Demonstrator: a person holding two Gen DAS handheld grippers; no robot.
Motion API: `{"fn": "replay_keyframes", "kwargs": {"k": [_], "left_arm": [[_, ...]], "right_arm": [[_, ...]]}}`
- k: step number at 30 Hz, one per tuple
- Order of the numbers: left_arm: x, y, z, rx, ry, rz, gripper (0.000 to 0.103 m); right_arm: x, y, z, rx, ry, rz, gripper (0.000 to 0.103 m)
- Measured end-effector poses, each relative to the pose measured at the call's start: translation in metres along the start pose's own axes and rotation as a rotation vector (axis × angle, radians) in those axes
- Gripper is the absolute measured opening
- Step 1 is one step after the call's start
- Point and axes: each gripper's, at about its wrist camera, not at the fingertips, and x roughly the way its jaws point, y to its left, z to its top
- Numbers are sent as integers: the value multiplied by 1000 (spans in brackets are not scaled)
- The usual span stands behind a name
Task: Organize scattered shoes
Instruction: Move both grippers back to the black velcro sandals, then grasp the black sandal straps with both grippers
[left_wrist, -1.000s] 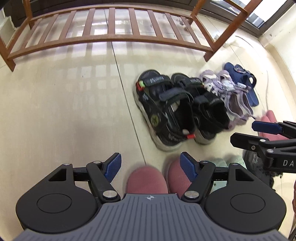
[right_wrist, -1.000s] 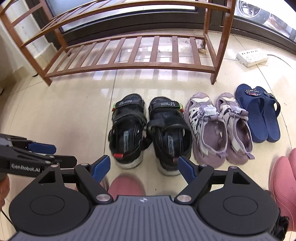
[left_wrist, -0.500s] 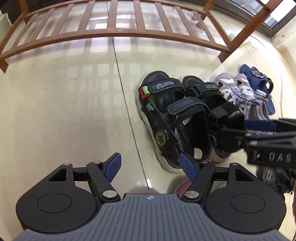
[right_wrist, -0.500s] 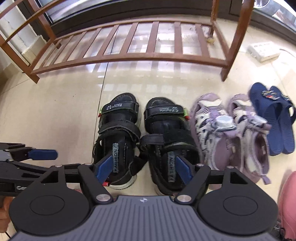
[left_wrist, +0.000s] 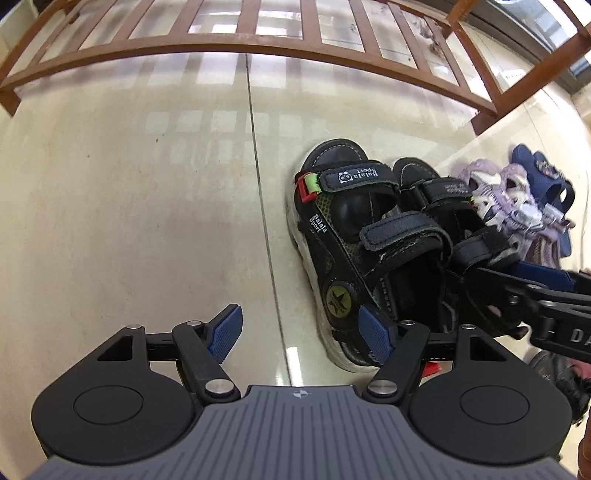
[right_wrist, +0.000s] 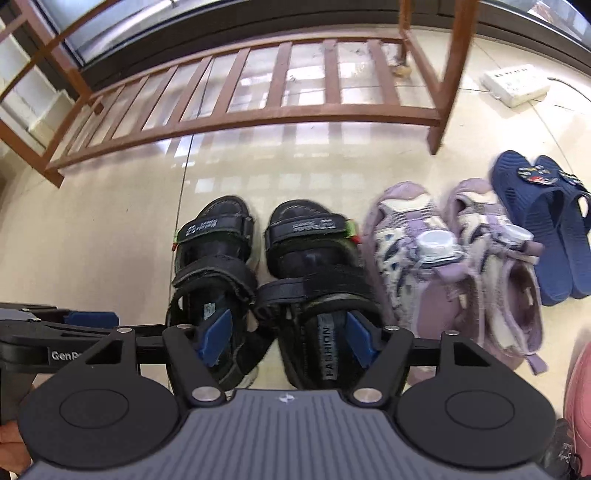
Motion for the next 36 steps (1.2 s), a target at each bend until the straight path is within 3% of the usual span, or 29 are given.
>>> {"fn": "replay_keyframes", "kwargs": {"k": [5,19,27,29,36], "left_arm": [[-2,-4,-2,-13,-2,-9,72],[-11,-22,-17,14,-3,-39,72],[-12,-23,-20,33,-7,-38,72],[-14,-26,-20,42,-18,-44,72],[-14,-38,-20,62,-30,-56,72]], "right_arm": [[-6,-10,-4,-30,0,-1,80],[30,-12,-11,-114,47,-17,84],[44,-9,-15,-154,39,-29,79],[40,-13,-16,-133,30,-20,71],[35,-23,-25,-75,20,-2,68]]}}
